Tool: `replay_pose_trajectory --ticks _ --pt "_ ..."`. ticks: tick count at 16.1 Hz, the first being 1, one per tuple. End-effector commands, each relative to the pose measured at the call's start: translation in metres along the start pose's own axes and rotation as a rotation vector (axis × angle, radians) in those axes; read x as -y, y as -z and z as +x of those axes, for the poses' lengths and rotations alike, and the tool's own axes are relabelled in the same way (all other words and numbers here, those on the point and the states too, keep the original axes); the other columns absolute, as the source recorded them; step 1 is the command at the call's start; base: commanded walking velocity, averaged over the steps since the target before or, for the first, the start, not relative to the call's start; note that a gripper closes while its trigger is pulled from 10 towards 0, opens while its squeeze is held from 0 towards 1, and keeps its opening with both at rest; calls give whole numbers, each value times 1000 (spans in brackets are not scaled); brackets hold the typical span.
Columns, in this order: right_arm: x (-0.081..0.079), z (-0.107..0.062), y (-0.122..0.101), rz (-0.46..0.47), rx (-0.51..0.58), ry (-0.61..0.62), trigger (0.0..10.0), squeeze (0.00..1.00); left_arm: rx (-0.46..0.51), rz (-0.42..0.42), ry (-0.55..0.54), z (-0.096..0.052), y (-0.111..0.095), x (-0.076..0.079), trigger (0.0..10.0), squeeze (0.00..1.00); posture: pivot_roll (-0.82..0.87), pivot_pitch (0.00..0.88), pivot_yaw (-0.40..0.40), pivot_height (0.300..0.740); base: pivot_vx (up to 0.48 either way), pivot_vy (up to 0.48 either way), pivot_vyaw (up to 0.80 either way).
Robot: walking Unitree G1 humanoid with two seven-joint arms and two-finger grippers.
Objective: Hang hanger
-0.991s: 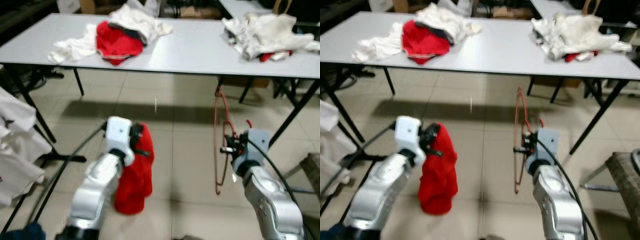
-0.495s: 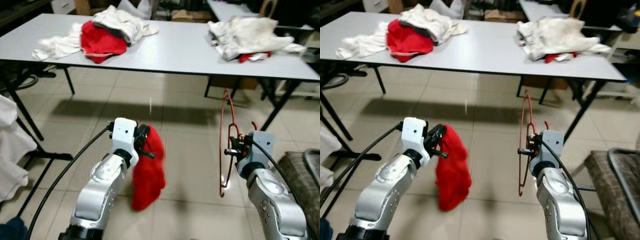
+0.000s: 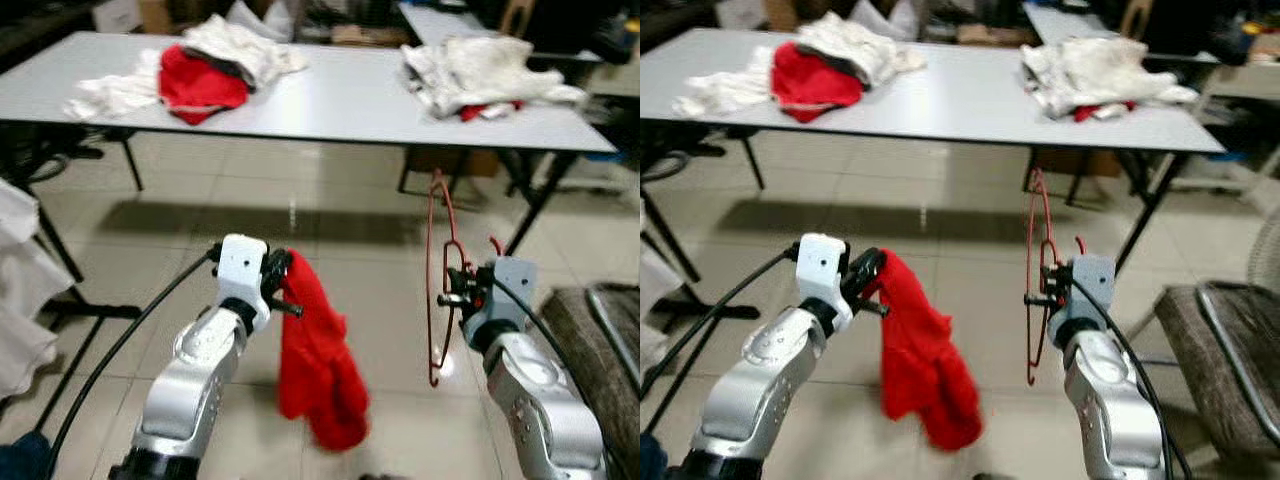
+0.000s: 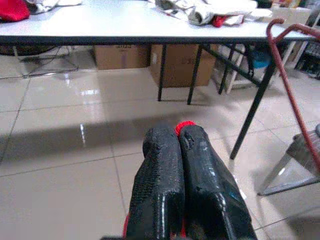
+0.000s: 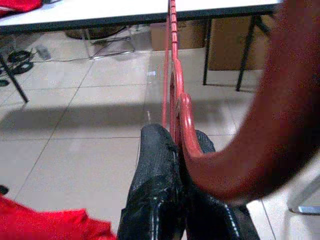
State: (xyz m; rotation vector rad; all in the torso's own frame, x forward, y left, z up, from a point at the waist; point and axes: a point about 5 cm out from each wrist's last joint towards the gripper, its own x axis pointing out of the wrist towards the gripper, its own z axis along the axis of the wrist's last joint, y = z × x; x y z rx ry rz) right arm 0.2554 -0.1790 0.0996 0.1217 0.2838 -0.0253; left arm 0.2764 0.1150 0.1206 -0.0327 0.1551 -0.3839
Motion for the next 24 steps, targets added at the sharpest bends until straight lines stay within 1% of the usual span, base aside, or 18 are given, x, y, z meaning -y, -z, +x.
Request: replay_pose_trajectory --ticks 1,3,4,5,9,18,21,24 --pt "2 1 -8 2 36 13 10000 0 41 -1 13 0 -9 2 10000 0 -90 38 -16 740 0 0 0" --pt "3 1 -8 -19 33 20 10000 0 43 -5 17 0 -9 2 10000 0 -91 37 -17 740 122 0 0" --pt "3 1 -8 -12 32 20 10000 0 43 -5 17 0 -9 2 10000 0 -91 37 -17 740 247 0 0" --pt "4 1 -7 1 30 21 10000 0 42 -6 18 0 -9 3 10000 0 -91 37 -17 740 255 0 -800" --pt "5 1 -7 6 33 24 10000 0 39 -10 24 0 -8 4 10000 0 -93 38 -20 740 249 0 -800" --pt "8 2 -8 12 34 33 10000 0 41 -11 24 2 -9 5 10000 0 -96 35 -25 740 251 0 0" --pt "7 3 -8 8 34 29 10000 0 49 -14 8 1 -10 2 10000 0 -95 34 -29 740 249 0 0" --pt "7 3 -9 9 33 29 10000 0 48 -15 8 1 -9 3 10000 0 -95 35 -29 740 249 0 0"
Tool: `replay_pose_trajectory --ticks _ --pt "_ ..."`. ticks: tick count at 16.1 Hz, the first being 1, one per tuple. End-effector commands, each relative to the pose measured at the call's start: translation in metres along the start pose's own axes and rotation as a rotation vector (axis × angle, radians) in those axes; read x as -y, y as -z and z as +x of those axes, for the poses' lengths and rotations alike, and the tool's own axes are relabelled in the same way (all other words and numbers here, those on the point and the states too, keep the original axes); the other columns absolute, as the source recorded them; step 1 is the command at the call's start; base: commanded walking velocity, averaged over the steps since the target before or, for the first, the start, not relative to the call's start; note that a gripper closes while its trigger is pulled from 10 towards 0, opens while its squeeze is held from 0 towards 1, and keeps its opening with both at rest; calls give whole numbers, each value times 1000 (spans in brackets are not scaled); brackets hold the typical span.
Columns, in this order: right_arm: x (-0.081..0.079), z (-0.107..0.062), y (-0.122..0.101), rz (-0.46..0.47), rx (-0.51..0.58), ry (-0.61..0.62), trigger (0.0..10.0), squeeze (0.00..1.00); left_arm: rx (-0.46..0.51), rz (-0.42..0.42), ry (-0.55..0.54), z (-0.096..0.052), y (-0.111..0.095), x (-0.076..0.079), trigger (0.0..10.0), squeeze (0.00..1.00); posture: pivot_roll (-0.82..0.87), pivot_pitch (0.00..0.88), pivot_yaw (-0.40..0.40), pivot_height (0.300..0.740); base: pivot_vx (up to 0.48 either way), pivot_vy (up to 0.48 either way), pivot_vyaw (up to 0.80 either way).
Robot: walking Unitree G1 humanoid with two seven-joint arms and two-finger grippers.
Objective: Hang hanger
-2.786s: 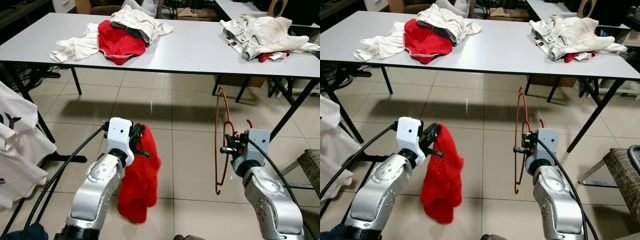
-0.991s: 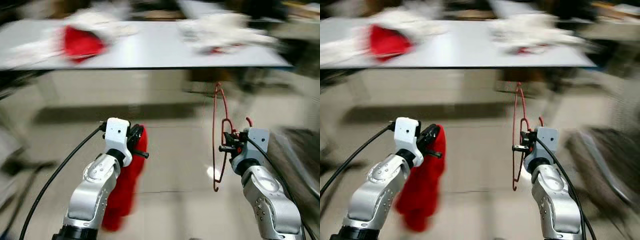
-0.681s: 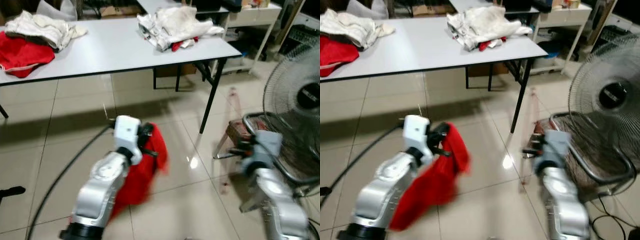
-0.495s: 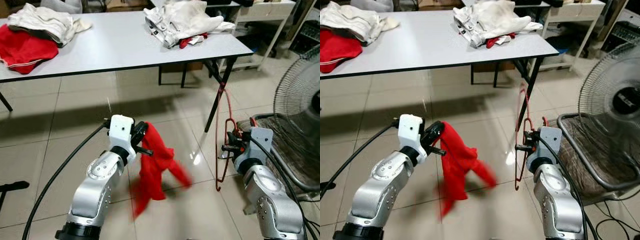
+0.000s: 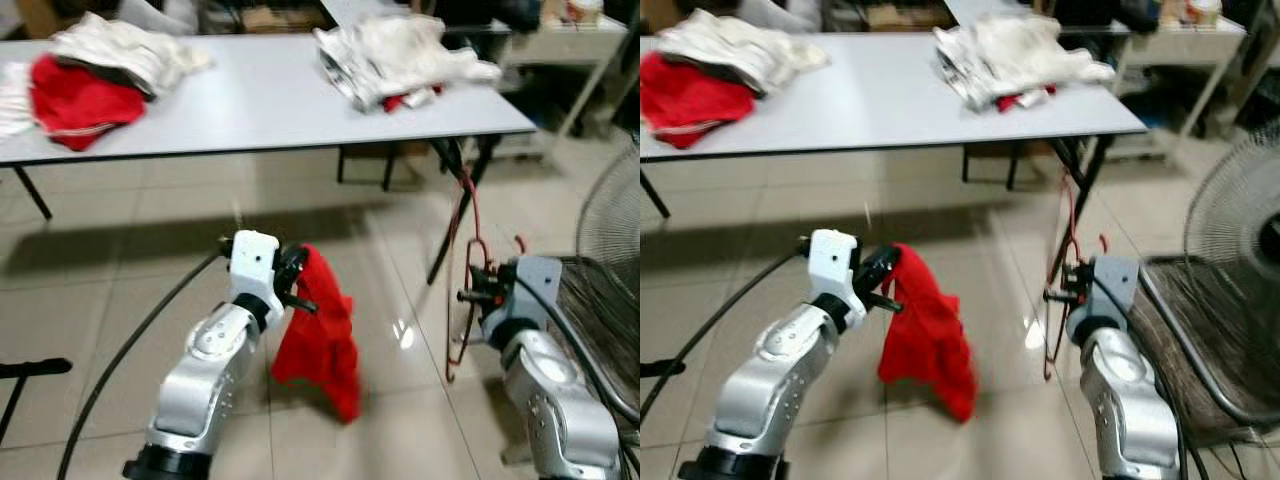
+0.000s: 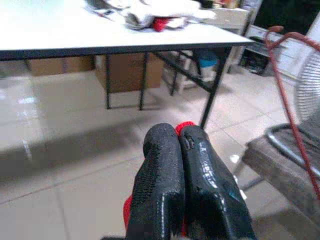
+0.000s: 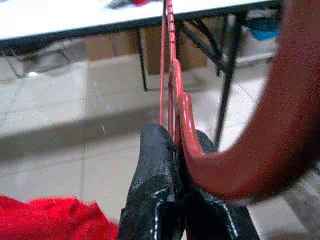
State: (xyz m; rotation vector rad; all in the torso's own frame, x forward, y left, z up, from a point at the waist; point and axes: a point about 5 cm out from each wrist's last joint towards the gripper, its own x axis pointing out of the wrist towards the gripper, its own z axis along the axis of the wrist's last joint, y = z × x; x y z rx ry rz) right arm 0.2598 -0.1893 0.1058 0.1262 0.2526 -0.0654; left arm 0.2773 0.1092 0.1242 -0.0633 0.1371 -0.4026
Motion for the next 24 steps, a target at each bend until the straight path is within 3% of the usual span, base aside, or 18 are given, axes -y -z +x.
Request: replay_pose_trajectory --ticks 1,6,12,24 --pt "-2 0 0 -1 0 -8 10000 0 25 10 -11 -1 -6 -2 10000 0 -95 35 -29 740 247 0 0" --pt "-2 1 -1 -1 0 -7 10000 0 26 10 -6 0 -6 -1 10000 0 -96 34 -29 740 250 0 0" --pt "-2 2 -1 -1 1 -11 10000 0 28 7 -3 0 -6 -1 10000 0 -96 31 -33 740 254 0 -738" --pt "-1 4 -3 -5 4 -11 10000 0 35 1 0 1 -7 0 10000 0 -96 24 -39 740 257 0 0"
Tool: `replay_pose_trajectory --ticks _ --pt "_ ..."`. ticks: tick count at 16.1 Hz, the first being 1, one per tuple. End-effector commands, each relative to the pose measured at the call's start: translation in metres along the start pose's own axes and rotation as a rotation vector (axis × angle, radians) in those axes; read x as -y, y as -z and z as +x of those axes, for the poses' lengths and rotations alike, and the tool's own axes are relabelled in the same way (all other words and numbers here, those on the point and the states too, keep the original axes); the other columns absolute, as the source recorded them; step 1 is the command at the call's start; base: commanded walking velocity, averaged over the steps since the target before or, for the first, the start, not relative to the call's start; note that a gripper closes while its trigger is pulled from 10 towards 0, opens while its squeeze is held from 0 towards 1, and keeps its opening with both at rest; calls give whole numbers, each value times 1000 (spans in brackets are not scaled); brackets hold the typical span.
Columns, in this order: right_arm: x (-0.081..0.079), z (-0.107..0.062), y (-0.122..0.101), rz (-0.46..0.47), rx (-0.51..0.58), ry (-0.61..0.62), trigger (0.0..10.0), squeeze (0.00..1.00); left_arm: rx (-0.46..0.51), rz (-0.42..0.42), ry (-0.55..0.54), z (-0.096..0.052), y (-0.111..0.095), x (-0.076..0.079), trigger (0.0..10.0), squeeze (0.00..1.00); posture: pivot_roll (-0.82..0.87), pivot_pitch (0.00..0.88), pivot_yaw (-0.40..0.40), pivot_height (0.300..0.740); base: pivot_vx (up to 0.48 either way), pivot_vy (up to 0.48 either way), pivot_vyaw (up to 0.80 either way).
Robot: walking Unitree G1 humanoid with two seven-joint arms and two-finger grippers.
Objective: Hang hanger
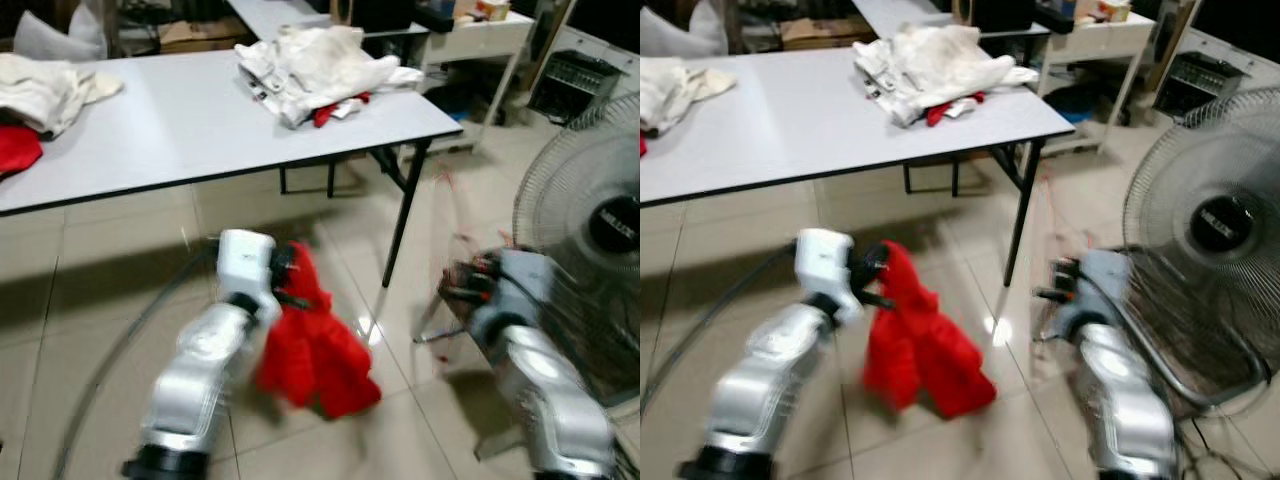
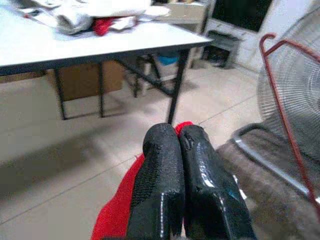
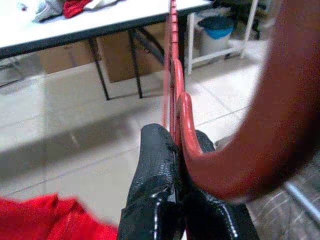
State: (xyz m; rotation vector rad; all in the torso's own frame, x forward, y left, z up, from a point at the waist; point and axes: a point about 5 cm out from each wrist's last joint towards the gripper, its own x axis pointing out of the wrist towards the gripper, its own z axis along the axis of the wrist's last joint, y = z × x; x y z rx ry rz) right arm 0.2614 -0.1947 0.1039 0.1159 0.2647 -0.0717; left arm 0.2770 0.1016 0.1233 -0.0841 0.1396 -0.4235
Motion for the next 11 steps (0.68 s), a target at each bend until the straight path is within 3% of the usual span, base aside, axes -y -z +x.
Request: replay_pose_trajectory --ticks 1,11 --pt "-6 1 -4 4 16 -20 10000 0 34 20 -21 -2 -8 -7 10000 0 -96 24 -39 740 270 0 0" --pt "-7 2 -3 6 18 -18 10000 0 36 21 -11 -1 -8 -6 10000 0 -95 6 -37 740 274 0 0"
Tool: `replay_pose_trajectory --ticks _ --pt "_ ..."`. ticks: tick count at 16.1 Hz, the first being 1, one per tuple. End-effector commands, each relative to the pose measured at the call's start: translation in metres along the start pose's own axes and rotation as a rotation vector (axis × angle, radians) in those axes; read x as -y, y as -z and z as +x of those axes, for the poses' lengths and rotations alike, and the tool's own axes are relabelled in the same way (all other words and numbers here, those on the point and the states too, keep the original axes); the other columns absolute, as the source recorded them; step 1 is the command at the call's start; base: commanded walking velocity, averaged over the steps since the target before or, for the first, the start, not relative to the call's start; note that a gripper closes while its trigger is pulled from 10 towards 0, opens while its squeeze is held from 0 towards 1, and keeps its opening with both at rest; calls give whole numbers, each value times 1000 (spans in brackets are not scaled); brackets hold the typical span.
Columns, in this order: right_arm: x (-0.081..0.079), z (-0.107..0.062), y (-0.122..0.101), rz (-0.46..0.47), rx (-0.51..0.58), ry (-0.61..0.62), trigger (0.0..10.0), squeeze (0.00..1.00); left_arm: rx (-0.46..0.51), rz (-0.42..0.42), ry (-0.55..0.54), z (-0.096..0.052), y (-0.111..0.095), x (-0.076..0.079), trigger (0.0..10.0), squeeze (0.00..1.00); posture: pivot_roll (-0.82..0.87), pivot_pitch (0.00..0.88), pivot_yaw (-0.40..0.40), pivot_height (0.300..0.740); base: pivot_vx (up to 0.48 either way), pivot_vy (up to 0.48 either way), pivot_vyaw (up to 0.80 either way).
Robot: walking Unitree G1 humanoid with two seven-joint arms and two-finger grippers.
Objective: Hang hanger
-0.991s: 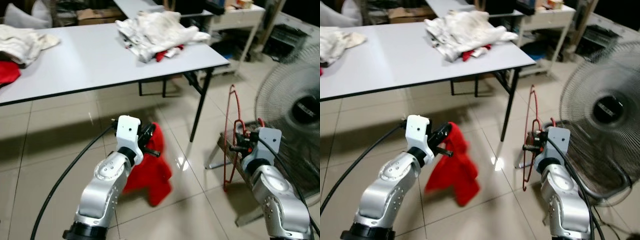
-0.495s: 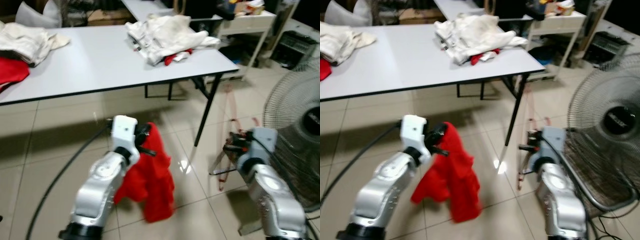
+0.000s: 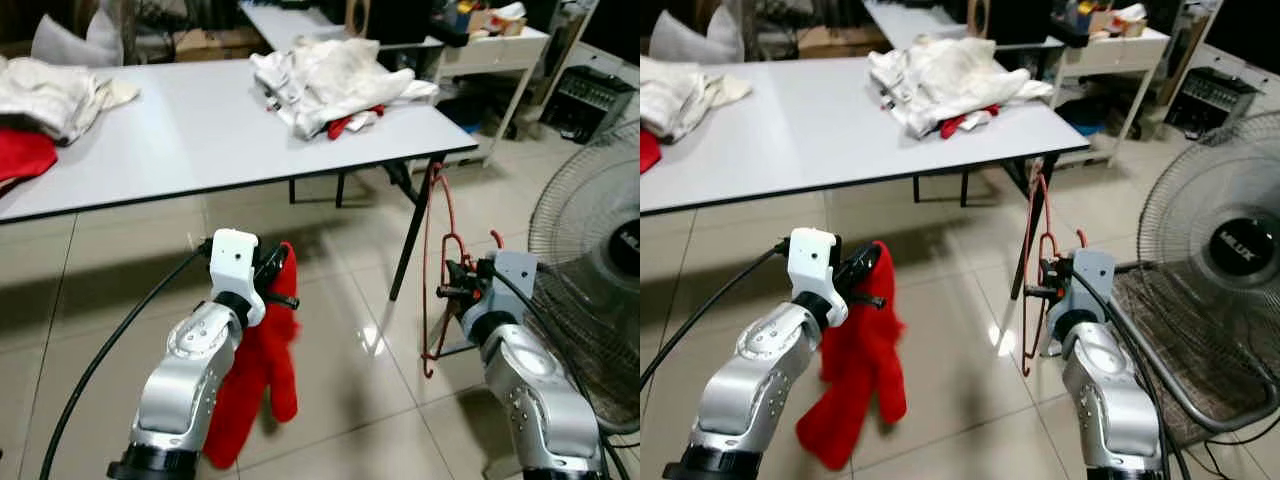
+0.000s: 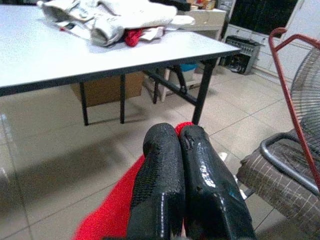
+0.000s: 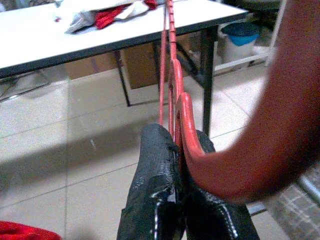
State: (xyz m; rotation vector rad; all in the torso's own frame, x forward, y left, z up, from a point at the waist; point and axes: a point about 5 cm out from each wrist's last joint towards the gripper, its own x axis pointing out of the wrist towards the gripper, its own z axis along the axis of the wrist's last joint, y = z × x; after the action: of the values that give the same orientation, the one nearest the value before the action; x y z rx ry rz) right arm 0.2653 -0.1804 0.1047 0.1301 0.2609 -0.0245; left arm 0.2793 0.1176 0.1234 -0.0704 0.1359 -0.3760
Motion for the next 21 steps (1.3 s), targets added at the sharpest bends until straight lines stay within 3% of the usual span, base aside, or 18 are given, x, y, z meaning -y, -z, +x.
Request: replay_pose_trajectory --ticks 1,7,11,21 --pt "8 -1 -3 -2 17 31 10000 0 33 10 38 3 -7 9 10000 0 -95 6 -37 740 274 0 0" --pt "8 -1 -3 -4 14 32 10000 0 34 8 39 3 -7 10 10000 0 -94 8 -40 740 275 0 0" --pt "8 -1 -3 -1 15 33 10000 0 33 8 41 3 -7 9 10000 0 -95 10 -38 740 273 0 -750" --pt "8 -2 -2 4 11 40 10000 0 29 6 43 3 -7 10 10000 0 -93 18 -35 740 276 0 0"
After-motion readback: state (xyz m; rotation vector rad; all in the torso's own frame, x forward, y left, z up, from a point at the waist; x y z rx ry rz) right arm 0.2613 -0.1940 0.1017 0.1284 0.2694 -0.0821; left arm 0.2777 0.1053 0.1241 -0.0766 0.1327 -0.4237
